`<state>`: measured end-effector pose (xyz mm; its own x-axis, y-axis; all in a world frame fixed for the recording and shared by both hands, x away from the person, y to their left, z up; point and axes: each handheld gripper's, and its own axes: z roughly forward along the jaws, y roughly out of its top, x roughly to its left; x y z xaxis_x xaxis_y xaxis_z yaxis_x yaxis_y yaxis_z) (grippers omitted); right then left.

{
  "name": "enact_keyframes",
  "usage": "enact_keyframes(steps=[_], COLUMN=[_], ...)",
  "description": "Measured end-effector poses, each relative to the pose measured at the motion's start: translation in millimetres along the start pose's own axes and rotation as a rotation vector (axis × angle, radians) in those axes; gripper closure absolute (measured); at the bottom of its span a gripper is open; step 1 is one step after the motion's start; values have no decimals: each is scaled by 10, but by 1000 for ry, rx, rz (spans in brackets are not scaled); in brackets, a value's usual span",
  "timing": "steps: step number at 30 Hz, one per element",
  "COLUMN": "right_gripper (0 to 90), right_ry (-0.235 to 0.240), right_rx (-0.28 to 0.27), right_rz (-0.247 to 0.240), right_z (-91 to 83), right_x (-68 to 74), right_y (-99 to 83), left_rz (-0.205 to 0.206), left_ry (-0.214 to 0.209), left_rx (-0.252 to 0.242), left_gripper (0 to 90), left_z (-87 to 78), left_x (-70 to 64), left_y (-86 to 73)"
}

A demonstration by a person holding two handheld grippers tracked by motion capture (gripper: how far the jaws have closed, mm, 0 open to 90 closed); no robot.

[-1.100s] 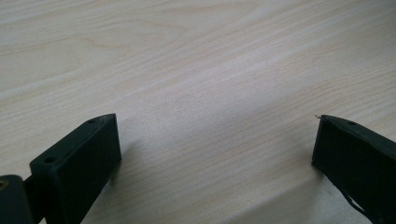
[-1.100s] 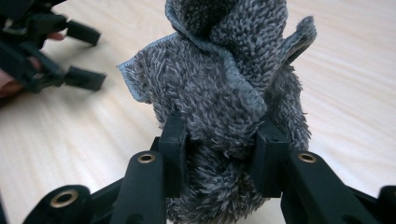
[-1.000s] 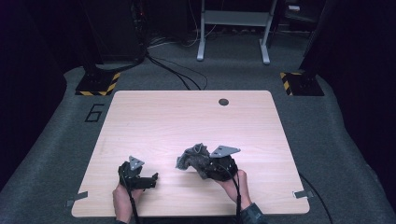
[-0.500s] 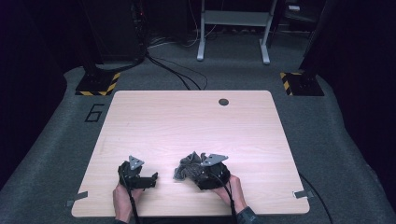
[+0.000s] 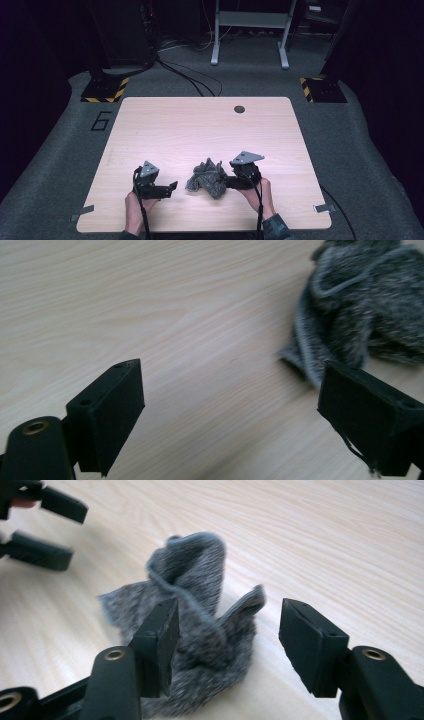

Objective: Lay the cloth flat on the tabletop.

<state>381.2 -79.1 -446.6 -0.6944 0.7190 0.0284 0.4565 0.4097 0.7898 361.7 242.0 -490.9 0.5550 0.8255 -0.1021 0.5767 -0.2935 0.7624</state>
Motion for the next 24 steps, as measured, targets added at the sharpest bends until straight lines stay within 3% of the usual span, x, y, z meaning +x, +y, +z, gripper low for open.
enact_keyframes(steps=[5,9,11,14,15,21,24], right_gripper=[427,416,417,447,494,677,758], right_ry=[-19,-12,-2,14,17,17,19], right_rx=[6,20,38,73,85,133,132], right_rz=[63,88,94,101,82,100,89], right_z=[102,204,267,371,413,527,547], right_x=[-126,-167,-177,-158,-161,-133,-138], right_y=[66,90,96,94,87,23,-2], left_rz=[88,132,175,197,207,276,275], left_ry=[-64,-83,-100,-137,-138,-125,-125], left_rx=[5,16,34,47,52,97,113], left_gripper=[139,164,194,245,304,682,781], left_z=[50,133,194,299,319,420,459], left_x=[-235,-407,-461,-491,-497,-572,-579], left_y=[144,199,211,193,185,113,81])
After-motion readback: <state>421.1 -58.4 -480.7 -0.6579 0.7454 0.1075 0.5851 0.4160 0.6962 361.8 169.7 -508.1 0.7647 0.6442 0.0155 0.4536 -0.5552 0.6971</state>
